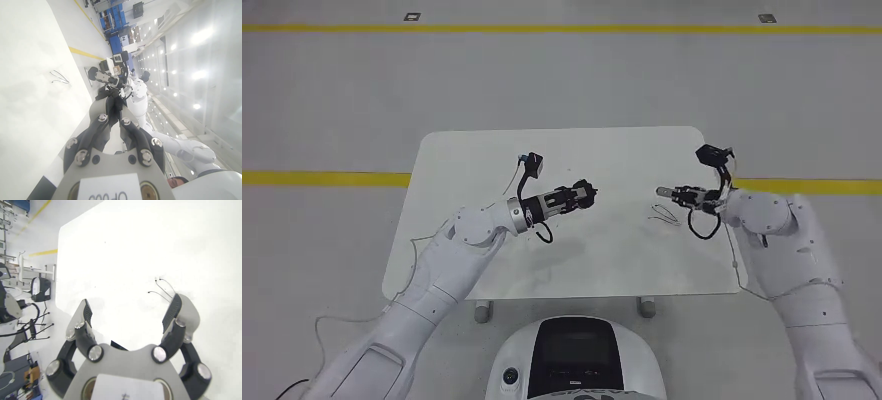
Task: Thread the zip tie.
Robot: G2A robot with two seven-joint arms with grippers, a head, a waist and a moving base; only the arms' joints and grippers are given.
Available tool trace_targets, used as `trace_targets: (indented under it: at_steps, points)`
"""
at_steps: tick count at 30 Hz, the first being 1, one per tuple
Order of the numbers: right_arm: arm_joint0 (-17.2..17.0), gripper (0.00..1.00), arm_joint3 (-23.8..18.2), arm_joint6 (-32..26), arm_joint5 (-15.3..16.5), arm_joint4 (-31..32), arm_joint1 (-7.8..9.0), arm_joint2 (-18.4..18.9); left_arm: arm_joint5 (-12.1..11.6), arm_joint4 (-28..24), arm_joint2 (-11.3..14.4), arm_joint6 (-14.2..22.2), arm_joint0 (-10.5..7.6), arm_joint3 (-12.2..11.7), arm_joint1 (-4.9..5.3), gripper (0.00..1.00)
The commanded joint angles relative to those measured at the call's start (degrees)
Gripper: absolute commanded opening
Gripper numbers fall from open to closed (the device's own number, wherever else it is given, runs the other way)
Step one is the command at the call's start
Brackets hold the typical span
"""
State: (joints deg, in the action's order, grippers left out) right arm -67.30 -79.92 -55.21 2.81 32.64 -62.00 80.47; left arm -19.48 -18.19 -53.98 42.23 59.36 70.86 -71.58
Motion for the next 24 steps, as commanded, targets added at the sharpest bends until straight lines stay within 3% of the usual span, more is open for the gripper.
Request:
trace_targets:
  at_steps: [1,10,14,16,24]
  points:
    - [0.5,1.0,-0.4,-1.1,0.5,1.9,0.25,0.0,0.0,0.0,0.0,0.0,0.0,0.0,0.0,0.0]
    - [8.0,1.0,2.6,-9.8,7.6,14.0,0.71,-6.3,0.0,0.0,0.0,0.0,0.0,0.0,0.0,0.0]
    - [11.0,1.0,4.7,-11.9,12.0,14.8,0.42,-9.5,0.0,0.0,0.0,0.0,0.0,0.0,0.0,0.0]
    - [12.0,1.0,5.9,-13.4,15.8,13.9,0.19,-11.5,0.0,0.0,0.0,0.0,0.0,0.0,0.0,0.0]
    - [12.4,1.0,6.6,-13.4,15.9,13.7,0.14,-11.8,0.0,0.0,0.0,0.0,0.0,0.0,0.0,0.0]
